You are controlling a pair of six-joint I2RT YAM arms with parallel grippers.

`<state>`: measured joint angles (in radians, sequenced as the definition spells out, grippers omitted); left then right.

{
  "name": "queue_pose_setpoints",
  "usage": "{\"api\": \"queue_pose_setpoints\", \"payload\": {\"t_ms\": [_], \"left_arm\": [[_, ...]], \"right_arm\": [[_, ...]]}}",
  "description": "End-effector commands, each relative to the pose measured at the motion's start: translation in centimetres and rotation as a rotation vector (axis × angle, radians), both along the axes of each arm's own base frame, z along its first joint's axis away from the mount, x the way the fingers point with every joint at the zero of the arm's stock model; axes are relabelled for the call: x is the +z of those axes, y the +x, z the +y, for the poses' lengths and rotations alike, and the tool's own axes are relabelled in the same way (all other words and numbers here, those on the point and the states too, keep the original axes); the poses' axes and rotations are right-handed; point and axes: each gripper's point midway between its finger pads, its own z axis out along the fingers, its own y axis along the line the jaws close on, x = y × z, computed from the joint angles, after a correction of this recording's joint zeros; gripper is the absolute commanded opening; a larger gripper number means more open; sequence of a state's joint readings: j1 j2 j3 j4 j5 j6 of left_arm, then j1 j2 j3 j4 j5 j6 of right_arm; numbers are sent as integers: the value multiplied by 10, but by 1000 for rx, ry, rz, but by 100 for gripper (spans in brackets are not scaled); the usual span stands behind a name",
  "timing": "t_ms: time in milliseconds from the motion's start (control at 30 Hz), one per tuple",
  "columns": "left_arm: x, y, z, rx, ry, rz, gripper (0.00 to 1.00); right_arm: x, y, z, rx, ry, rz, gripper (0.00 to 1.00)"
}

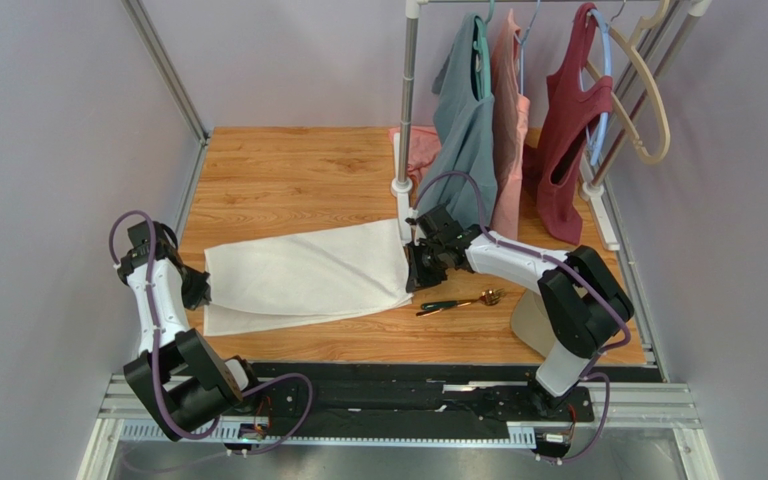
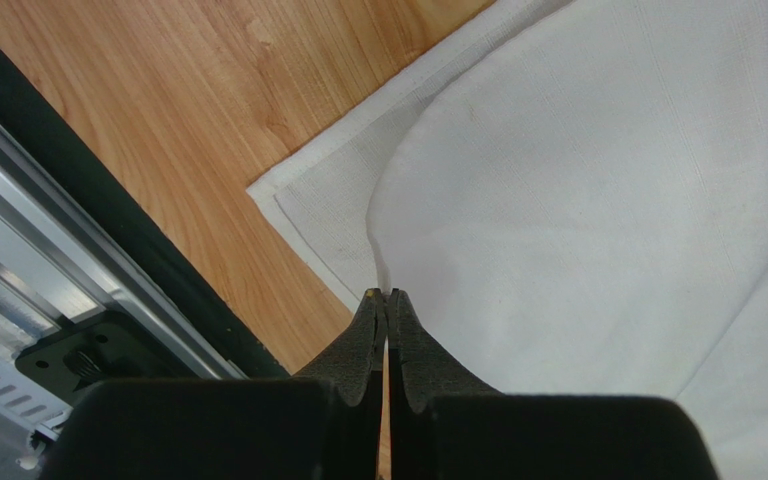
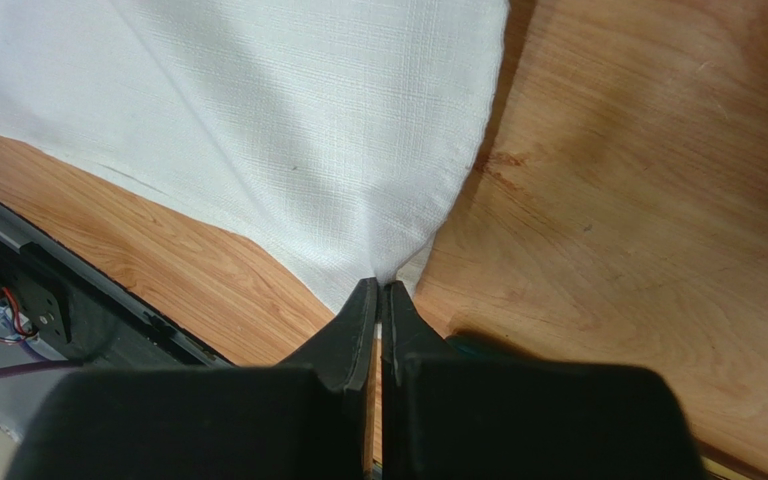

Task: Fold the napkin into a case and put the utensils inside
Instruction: Fold and flatten the napkin at the center of the board.

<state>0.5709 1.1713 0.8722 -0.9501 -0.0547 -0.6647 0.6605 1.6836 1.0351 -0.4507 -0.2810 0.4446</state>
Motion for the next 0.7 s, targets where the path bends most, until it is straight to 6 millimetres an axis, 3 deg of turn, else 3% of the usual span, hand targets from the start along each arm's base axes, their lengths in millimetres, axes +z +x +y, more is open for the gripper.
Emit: {"api": "queue_pose_setpoints", "payload": {"t_ms": [0,333,667], "left_arm": [[6,2,5,12,26,-21,0],[9,4,4,3,18,-34,0],[1,13,4,9,1,-52,0]], "right_arm": [[-11,-1,5,-8,9,13,0],[-48,-6,-5,-46,-50,67,0],[-55,4,-10,-97,-108,62,0]]}}
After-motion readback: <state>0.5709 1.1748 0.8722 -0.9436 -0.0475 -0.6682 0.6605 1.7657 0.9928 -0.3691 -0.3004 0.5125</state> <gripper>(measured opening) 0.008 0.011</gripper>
